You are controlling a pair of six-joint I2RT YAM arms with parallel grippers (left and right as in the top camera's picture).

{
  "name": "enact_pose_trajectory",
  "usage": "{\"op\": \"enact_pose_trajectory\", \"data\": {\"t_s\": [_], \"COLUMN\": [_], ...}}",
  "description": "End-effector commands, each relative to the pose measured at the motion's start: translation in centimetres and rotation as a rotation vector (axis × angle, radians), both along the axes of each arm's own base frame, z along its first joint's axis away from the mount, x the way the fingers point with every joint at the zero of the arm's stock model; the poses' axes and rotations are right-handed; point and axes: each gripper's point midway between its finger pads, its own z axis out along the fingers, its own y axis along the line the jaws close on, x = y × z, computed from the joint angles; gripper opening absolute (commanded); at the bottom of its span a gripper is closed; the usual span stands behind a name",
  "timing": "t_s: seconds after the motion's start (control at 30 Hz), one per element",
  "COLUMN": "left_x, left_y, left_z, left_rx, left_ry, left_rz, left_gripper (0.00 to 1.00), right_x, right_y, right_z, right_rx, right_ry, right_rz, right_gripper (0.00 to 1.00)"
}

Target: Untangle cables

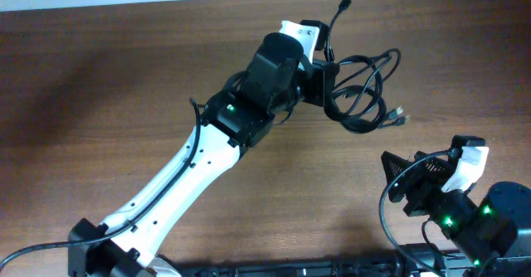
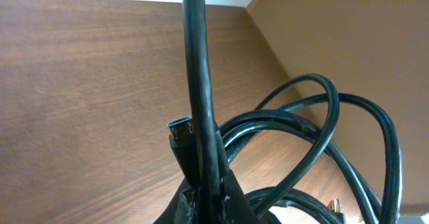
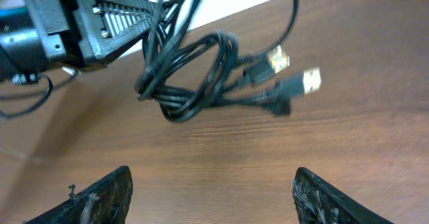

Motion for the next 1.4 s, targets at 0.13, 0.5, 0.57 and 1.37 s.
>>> {"op": "enact_pose_trajectory", "data": {"t_s": [0.13,0.5,0.57,1.37], "left_x": [-0.3,-2.1,-2.6,-6.5], "left_y": [0.2,-0.6,-0.9,-3.3], "left_z": [3.2,2.5,2.6,3.6], "left_rx": [-0.221,-0.367,-0.375,-0.413], "left_ry": [0.172,0.489,0.514,0.645], "left_rz": [0.127,0.166,0.140,-0.044], "left_gripper": [0.00,0.00,0.00,0.00], "right_x": [0.8,2.4,2.6,4.5], "right_y": [-0.6,0.8,0.8,1.8], "right_z": [-0.3,1.3,1.8,3.8], "right_rx": [0.161,0.076,0.066,0.049], "right_ry": [0.089,-0.010,-0.036,-0.135], "right_rz": [-0.122,0.022,0.028,0.111], "right_gripper": [0.74,0.74,0.74,0.46]}}
